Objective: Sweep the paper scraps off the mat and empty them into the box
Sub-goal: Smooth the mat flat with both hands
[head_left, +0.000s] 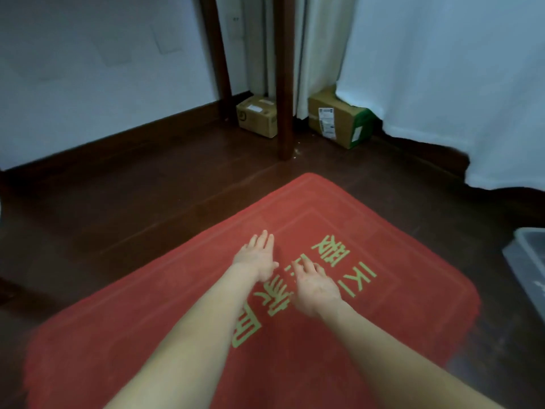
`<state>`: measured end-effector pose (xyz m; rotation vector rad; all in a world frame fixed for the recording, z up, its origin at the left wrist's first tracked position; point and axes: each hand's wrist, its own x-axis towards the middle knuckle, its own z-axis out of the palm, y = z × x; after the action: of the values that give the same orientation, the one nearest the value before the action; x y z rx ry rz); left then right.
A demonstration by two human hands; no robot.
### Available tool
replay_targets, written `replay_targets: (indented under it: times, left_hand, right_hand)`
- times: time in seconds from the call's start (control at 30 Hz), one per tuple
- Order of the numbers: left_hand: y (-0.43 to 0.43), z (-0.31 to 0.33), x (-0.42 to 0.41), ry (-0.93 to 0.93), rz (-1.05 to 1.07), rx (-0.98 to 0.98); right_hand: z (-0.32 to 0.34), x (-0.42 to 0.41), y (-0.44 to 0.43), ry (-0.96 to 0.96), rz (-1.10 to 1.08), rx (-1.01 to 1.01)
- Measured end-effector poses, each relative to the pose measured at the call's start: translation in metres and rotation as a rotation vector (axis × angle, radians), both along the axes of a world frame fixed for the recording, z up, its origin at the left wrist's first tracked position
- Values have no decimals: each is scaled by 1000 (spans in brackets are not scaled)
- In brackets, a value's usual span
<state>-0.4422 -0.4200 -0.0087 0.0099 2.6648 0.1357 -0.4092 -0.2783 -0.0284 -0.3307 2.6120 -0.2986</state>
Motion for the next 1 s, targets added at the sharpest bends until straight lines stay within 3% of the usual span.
replay_targets:
  times: [0.33,0.63,1.0]
  left_hand:
    - [156,-16,20,-41,-167,-15]
    - [267,-54,26,-107,-326,44]
    - [308,-82,25,-221,-465,14]
  right_hand:
    - [-18,21,131,-2,-170,-65]
    - [-52,39,219,-19,-458,-52]
    - [-76,34,276,-109,-501,12]
